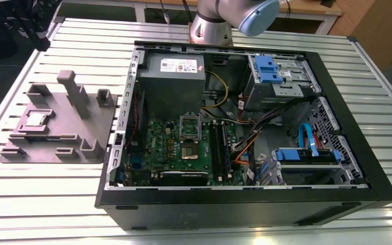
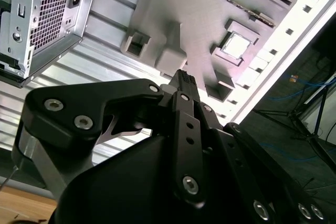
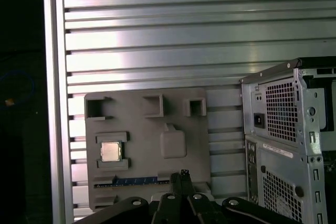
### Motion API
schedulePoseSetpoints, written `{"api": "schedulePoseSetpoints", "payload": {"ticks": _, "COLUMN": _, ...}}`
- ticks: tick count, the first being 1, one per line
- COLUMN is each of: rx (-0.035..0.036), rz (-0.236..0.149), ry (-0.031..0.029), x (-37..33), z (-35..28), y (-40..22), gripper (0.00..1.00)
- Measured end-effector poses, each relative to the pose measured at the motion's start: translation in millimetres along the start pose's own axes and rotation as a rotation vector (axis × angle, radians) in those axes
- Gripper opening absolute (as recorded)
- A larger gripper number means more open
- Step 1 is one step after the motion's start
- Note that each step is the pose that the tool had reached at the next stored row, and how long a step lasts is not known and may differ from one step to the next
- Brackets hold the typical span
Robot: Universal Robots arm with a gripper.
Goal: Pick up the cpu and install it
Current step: 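Reach for the cpu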
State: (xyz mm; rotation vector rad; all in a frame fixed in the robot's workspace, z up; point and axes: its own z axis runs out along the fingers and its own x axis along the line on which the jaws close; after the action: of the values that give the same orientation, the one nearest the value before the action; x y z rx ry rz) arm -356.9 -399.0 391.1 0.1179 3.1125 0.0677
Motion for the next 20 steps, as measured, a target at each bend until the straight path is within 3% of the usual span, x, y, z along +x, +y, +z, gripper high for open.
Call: {"api": "schedulePoseSetpoints", "payload": {"ticks": 20, "rx": 0.0, "rz": 0.0, "ry": 0.0, "x": 7.2, "z": 0.2, "y": -0.5, "gripper": 0.1}}
